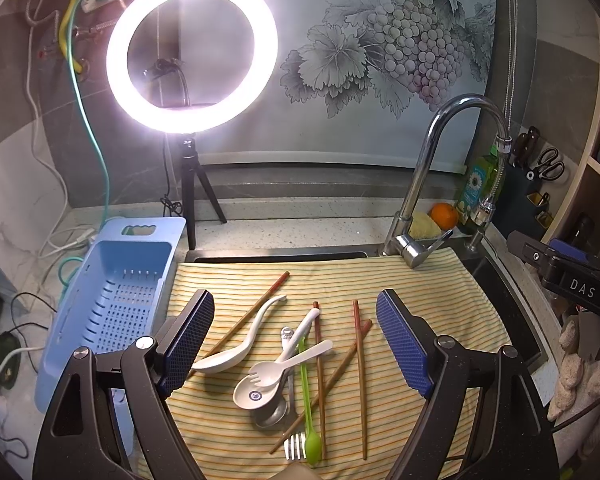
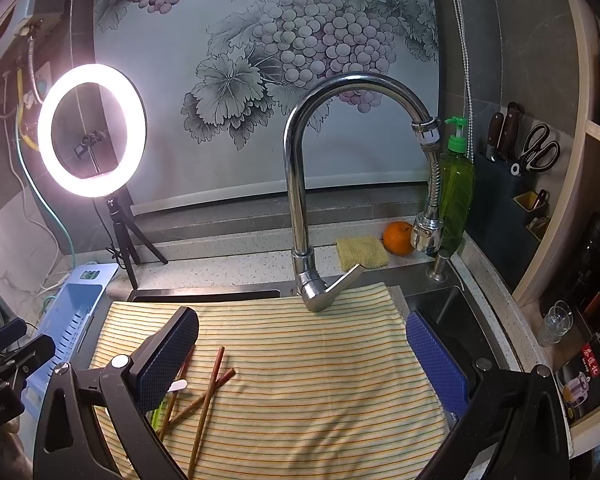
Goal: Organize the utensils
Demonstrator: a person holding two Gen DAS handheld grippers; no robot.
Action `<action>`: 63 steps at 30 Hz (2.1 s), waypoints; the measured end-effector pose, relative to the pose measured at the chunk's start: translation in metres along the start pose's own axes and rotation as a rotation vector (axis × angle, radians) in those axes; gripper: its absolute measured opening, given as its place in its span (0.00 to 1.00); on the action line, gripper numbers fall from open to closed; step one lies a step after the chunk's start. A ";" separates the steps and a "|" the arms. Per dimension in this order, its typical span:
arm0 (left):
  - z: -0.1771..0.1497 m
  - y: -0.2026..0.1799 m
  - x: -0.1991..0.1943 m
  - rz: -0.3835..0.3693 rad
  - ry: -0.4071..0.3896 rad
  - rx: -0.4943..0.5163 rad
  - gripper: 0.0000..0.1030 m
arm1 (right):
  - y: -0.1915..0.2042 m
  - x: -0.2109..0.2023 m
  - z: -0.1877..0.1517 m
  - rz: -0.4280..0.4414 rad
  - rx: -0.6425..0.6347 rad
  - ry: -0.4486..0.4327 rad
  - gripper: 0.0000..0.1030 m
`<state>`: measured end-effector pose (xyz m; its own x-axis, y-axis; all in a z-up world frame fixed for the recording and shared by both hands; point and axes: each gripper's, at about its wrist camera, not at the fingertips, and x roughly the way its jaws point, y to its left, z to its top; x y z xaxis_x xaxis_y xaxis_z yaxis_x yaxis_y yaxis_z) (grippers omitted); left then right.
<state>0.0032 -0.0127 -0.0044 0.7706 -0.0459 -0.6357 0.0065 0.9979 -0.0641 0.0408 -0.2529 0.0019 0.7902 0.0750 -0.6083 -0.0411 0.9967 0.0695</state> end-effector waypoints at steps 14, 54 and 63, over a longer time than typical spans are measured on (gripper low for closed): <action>-0.010 0.040 0.008 0.053 0.050 -0.041 0.81 | -0.003 0.023 -0.008 0.050 0.005 0.066 1.00; -0.022 0.085 0.164 -0.213 0.441 0.232 0.19 | 0.046 0.128 -0.081 0.255 0.108 0.518 0.61; -0.024 0.080 0.208 -0.216 0.532 0.299 0.17 | 0.061 0.150 -0.094 0.272 0.121 0.585 0.49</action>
<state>0.1485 0.0563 -0.1600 0.3109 -0.1869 -0.9319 0.3630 0.9295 -0.0653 0.0993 -0.1776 -0.1593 0.2965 0.3614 -0.8840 -0.0962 0.9322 0.3488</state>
